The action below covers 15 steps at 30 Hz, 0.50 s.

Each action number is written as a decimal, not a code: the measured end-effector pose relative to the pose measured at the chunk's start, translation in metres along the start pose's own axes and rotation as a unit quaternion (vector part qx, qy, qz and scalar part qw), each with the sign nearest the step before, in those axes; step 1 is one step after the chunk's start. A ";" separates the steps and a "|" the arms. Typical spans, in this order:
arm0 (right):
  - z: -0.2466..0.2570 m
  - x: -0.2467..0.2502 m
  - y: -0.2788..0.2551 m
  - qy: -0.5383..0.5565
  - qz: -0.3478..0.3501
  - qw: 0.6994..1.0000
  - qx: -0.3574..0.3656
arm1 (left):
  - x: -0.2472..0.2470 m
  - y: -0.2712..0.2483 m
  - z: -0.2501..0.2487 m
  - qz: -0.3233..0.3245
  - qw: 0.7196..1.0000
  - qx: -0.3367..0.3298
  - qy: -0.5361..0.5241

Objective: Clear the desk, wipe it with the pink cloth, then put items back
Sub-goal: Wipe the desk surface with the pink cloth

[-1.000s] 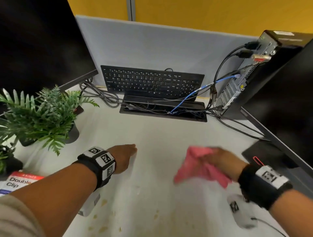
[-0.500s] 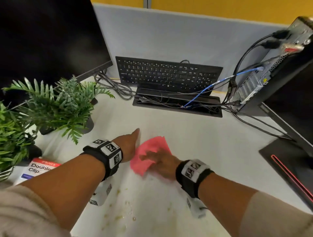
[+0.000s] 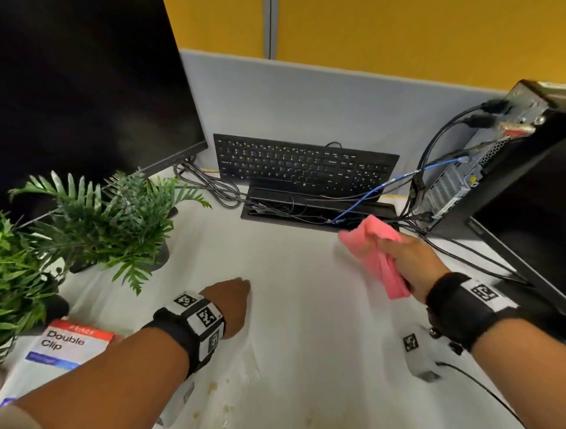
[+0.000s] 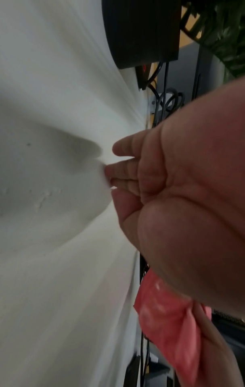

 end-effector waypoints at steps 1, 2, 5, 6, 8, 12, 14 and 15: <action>0.002 -0.011 0.014 0.005 -0.032 0.999 0.002 | 0.001 0.000 0.002 -0.004 1.000 0.009 -0.001; 0.001 -0.030 0.024 -0.003 -0.037 0.999 0.002 | 0.003 -0.001 0.003 -0.009 1.000 0.019 -0.011; -0.013 -0.111 0.040 -0.073 0.042 0.996 0.030 | 0.010 -0.004 0.006 -0.016 0.996 0.050 -0.074; -0.018 -0.140 0.039 -0.095 0.083 0.991 0.037 | 0.013 -0.007 0.008 -0.020 0.994 0.060 -0.094; -0.019 -0.185 0.027 -0.142 0.166 0.974 0.065 | 0.018 -0.008 0.011 -0.041 0.990 0.072 -0.118; -0.008 -0.216 -0.036 -0.250 0.319 0.899 0.166 | 0.024 -0.015 0.025 -0.083 0.984 0.108 -0.119; -0.017 -0.202 -0.074 -0.153 0.398 0.897 0.118 | 0.025 -0.019 0.025 -0.068 0.988 0.087 -0.105; -0.022 -0.192 -0.091 -0.110 0.428 0.892 0.100 | 0.024 -0.023 0.023 -0.051 0.992 0.070 -0.093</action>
Point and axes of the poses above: each hand's wrist, its own y-axis towards the middle knuckle, its own x-axis out of the back of the hand, z = x × y, the point moved 2 cm from there along y, towards the middle knuckle, and after that the axes turned 13 degrees about -z, right-handed, at the moved point
